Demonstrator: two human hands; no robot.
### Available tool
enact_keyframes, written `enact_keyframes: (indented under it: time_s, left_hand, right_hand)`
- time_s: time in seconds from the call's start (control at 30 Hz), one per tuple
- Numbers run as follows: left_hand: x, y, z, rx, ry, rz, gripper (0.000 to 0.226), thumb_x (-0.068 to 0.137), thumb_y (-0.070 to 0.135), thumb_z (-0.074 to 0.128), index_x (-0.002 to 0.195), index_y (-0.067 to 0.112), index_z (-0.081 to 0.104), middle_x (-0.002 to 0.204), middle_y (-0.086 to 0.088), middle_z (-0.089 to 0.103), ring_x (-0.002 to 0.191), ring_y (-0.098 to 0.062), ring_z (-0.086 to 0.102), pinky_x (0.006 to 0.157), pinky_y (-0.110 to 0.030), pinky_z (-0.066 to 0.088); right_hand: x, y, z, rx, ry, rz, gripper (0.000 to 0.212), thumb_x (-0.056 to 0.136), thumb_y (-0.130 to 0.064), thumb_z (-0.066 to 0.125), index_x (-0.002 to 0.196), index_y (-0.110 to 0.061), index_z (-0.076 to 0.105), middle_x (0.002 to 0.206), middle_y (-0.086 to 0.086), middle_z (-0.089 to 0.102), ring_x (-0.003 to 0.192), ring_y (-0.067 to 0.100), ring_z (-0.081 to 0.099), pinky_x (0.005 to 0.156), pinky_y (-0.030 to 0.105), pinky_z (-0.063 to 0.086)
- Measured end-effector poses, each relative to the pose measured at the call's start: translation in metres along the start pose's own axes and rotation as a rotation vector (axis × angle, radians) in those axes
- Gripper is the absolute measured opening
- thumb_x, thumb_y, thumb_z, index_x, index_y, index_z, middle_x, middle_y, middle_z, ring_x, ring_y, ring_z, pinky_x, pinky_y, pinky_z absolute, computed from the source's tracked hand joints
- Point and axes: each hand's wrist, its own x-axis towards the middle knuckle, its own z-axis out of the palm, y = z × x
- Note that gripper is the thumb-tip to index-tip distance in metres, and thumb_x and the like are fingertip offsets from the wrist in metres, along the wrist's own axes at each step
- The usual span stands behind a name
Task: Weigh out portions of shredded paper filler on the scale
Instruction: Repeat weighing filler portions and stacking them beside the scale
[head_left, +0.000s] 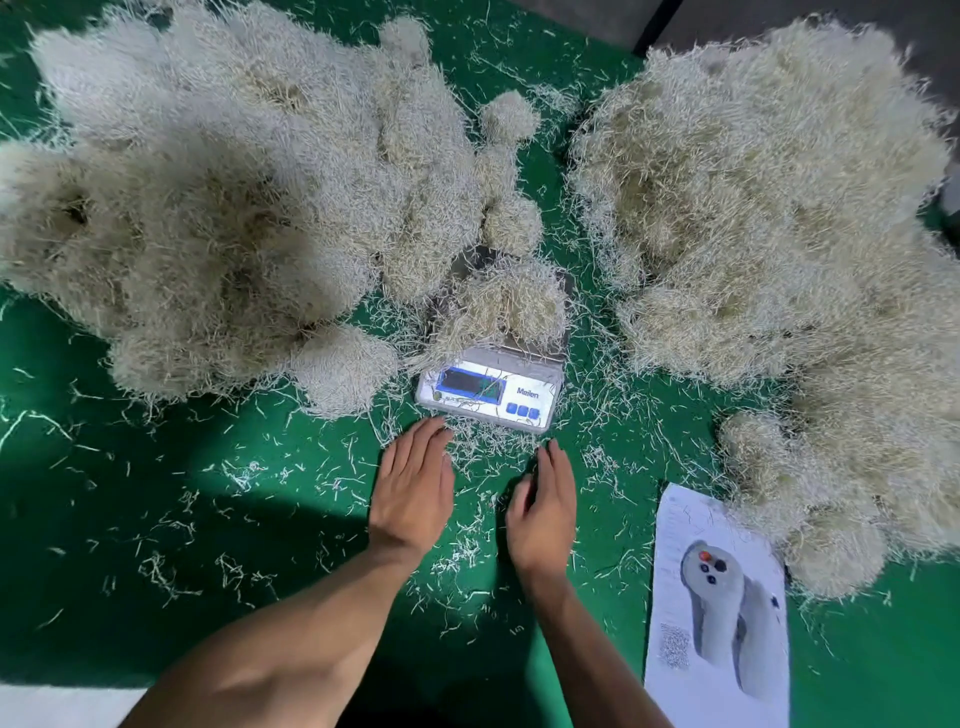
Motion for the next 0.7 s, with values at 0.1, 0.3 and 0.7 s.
enact_keyframes:
  time_s: [0.1, 0.3, 0.7]
  left_hand:
    - [0.001, 0.0, -0.001, 0.0, 0.003, -0.005, 0.044, 0.106, 0.027, 0.033, 0.14, 0.011, 0.055, 0.151, -0.004, 0.048, 0.142, -0.019, 0.039, 0.121, -0.041, 0.028]
    - [0.002, 0.007, -0.006, -0.019, 0.022, -0.035, 0.039, 0.105, 0.024, 0.044, 0.139, 0.01, 0.056, 0.148, -0.004, 0.051, 0.139, -0.018, 0.042, 0.121, -0.039, 0.029]
    - [0.137, 0.047, -0.084, -0.606, 0.129, -0.307, 0.056, 0.108, 0.046, 0.026, 0.16, 0.026, 0.017, 0.167, 0.006, 0.016, 0.149, -0.003, 0.011, 0.123, -0.032, 0.009]
  right_hand:
    - [0.002, 0.003, 0.002, -0.034, 0.02, -0.003, 0.047, 0.102, -0.021, 0.053, 0.146, -0.004, 0.053, 0.157, 0.007, 0.045, 0.148, 0.023, 0.035, 0.123, 0.044, 0.03]
    - [0.026, -0.003, -0.019, 0.025, 0.025, 0.043, 0.038, 0.104, -0.023, 0.051, 0.136, -0.005, 0.058, 0.135, 0.011, 0.063, 0.126, 0.025, 0.057, 0.113, 0.042, 0.043]
    - [0.205, -0.133, -0.054, 0.545, -0.136, 0.023, 0.065, 0.1, -0.063, 0.045, 0.152, -0.023, 0.044, 0.153, 0.005, 0.05, 0.132, 0.018, 0.053, 0.107, 0.039, 0.045]
